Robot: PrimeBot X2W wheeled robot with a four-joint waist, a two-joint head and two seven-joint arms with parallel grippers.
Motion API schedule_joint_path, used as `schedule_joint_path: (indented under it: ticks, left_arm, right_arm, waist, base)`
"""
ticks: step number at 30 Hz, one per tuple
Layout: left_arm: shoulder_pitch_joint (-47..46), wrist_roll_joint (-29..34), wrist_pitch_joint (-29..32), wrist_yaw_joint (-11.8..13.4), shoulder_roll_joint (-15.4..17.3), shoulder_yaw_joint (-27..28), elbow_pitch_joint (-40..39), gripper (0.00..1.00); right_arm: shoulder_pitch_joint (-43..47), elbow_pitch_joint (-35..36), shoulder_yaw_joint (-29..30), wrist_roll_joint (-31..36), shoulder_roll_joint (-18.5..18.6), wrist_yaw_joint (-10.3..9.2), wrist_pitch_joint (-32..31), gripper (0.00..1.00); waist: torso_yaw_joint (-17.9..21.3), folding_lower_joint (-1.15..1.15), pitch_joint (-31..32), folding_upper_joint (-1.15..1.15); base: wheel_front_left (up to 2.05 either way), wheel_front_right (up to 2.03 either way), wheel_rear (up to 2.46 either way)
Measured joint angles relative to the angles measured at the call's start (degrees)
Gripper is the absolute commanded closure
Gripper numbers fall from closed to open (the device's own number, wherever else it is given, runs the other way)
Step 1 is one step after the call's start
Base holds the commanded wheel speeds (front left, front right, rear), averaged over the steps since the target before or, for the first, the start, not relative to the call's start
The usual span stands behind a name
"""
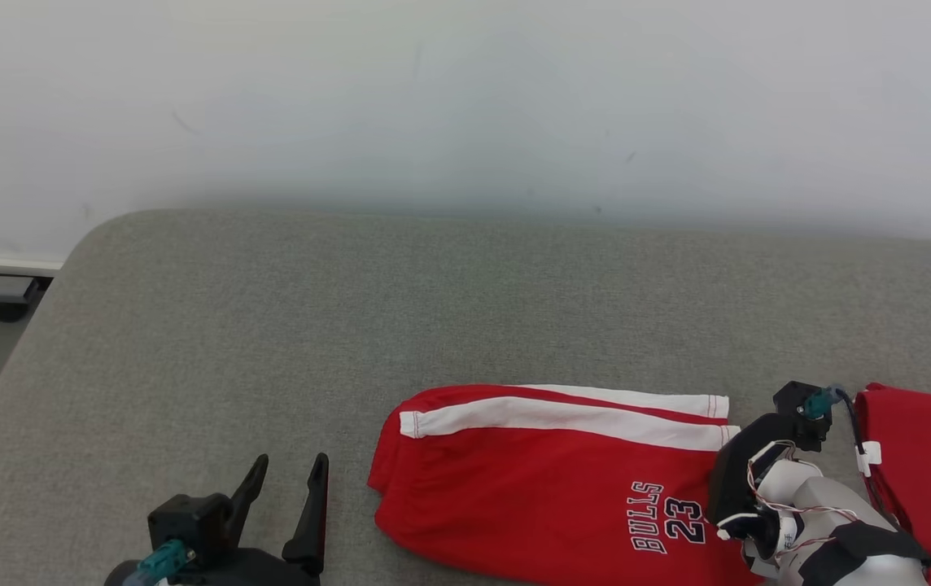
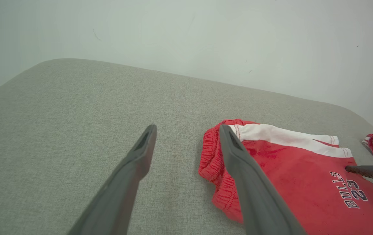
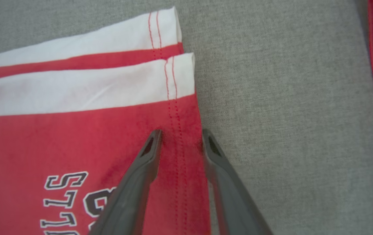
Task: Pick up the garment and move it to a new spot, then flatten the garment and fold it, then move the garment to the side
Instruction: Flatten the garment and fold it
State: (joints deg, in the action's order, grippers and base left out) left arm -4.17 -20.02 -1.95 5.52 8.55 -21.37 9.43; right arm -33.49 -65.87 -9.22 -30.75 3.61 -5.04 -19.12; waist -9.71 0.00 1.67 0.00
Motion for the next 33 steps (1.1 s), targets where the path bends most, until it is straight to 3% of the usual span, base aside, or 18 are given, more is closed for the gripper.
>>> schedule_joint_path:
  ticks: [8,12,15,16,26,33]
  left_arm:
    - [-0.1,0.0,0.2,-0.1,-0.4,-0.5,0.3,0.00]
    - [-0.1,0.0,0.2,0.0,-0.2,-0.2,0.3,0.00]
    - [-0.1,0.0,0.2,0.0,-0.2,-0.2,0.3,0.00]
    - [-0.1,0.0,0.2,0.0,-0.2,-0.2,0.3,0.00]
    - [0.1,0.0,0.2,0.0,0.1,0.5,0.4,0.00]
    - [0.5,0.0,-0.1,0.0,0.1,0.8,0.4,0.00]
  right_arm:
    - [-0.9,-2.2,0.4,-0.9,0.1,-0.10,0.5,0.56]
    - [-1.7,-2.8,0.1,-1.2,0.0,-0.10,0.5,0.71]
    - [-2.0,-3.0,-0.5,-1.8,0.0,-0.10,0.5,0.98]
    - [-2.1,-3.1,-0.6,-2.0,0.0,-0.10,0.5,1.00]
    - [-2.5,-4.4,-0.3,-2.0,-0.2,-0.26,2.2,1.00]
    - [-2.5,-4.5,-0.3,-1.9,2.2,-1.02,5.1,1.00]
  waist:
    - [-1.9,0.00,-0.2,0.00]
    - [-2.2,0.00,-0.3,0.00]
    - [-2.3,0.00,-0.3,0.00]
    - [-2.3,0.00,-0.3,0.00]
    - [-1.0,0.00,0.5,0.00]
    - [0.4,0.00,1.5,0.00]
  base:
    - [0.00,0.00,0.00]
    - [0.00,0.00,0.00]
    - [0.00,0.00,0.00]
    - [0.00,0.00,0.00]
    - [0.00,0.00,0.00]
    - [0.00,0.00,0.00]
